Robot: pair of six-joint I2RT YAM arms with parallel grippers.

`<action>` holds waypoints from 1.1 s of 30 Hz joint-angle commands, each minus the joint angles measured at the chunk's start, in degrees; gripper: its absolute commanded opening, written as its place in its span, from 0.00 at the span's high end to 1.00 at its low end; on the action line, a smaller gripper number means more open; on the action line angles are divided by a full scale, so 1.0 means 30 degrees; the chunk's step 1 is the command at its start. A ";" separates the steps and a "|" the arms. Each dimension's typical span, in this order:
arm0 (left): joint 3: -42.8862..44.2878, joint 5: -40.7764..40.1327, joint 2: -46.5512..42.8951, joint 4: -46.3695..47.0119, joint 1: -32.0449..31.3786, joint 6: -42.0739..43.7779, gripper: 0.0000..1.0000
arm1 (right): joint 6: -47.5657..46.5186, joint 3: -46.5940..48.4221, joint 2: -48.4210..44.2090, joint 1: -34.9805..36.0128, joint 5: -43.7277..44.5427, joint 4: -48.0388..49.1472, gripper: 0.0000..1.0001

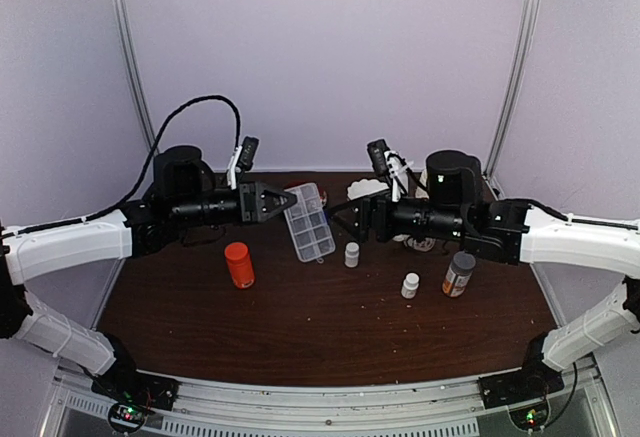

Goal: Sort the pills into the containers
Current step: Pass from the right arm to the left

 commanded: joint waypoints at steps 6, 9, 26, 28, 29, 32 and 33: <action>0.0514 0.3640 -0.0517 0.3188 0.0091 0.0741 0.83 | 0.1515 -0.1892 -0.0749 -0.0709 -0.4985 0.3076 0.28; 0.0457 0.4408 -0.0458 0.3936 0.0091 0.0447 0.83 | 0.1726 -0.1978 -0.0745 -0.0741 -0.5242 0.3448 0.34; 0.0411 0.6524 -0.0166 0.5414 0.0106 -0.0182 0.84 | 0.4393 -0.2720 -0.0829 -0.1152 -0.9300 0.7808 0.49; 0.0425 0.6516 -0.0173 0.5342 0.0099 -0.0164 0.84 | 0.4601 -0.2742 -0.0929 -0.1152 -0.9569 0.8016 0.52; 0.0447 0.6481 -0.0170 0.5259 0.0092 -0.0110 0.84 | 0.4688 -0.2755 -0.1013 -0.1167 -0.9640 0.8053 0.53; 0.0477 0.6365 -0.0242 0.4954 0.0098 0.0121 0.85 | 0.4801 -0.2837 -0.1356 -0.1173 -0.9796 0.8144 0.58; 0.0483 0.6316 -0.0248 0.4892 0.0106 0.0194 0.84 | 0.4819 -0.2880 -0.1451 -0.1184 -0.9823 0.8131 0.60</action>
